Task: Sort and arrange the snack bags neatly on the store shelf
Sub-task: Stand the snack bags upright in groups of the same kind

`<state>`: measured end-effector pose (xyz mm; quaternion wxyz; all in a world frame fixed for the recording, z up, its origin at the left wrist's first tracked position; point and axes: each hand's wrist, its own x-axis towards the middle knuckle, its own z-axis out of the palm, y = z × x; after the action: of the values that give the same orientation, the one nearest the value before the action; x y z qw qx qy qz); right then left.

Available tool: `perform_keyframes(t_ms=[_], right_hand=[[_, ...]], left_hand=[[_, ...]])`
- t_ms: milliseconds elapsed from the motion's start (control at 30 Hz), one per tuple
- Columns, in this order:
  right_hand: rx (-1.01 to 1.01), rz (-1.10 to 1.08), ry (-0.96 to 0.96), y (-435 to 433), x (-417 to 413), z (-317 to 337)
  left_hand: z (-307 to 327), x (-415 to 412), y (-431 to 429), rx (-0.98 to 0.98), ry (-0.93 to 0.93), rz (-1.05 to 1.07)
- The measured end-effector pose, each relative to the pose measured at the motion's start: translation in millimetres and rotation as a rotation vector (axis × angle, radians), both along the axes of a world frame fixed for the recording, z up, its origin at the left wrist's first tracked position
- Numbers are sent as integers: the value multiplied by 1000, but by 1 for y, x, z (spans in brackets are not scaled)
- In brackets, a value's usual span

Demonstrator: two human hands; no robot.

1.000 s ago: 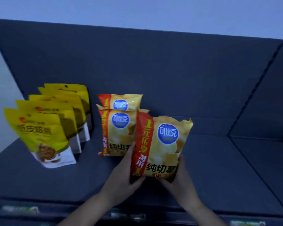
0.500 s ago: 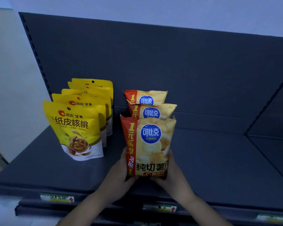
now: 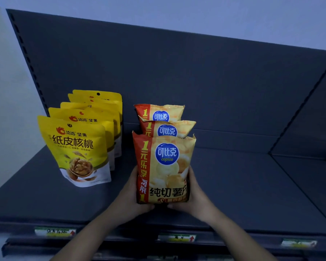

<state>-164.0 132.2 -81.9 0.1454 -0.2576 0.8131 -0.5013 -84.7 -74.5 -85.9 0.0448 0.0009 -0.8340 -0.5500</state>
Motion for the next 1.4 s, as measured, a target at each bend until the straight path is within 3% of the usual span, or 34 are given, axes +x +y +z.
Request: perform_keyframes(t_ms=[333, 467, 533, 633, 767, 900, 1133, 1400], right_hand=[[3, 49, 59, -9, 1, 2], [54, 63, 31, -4, 3, 5], [118, 57, 21, 4, 4, 2], [238, 39, 61, 20, 8, 5], [345, -9, 106, 48, 6, 9], [341, -109, 81, 85, 7, 20], [484, -457, 191, 207, -1, 47], [590, -817, 209, 371, -33, 65]], left_hand=[[1, -1, -3, 23, -20, -6], [4, 6, -5, -60, -100, 37], [7, 15, -8, -266, -164, 77], [26, 37, -3, -832, -281, 129], [71, 52, 35, -1092, -301, 45], [90, 32, 85, -1030, -219, -176], [74, -49, 202, -701, 103, -463], [72, -145, 360, -603, 173, -577]])
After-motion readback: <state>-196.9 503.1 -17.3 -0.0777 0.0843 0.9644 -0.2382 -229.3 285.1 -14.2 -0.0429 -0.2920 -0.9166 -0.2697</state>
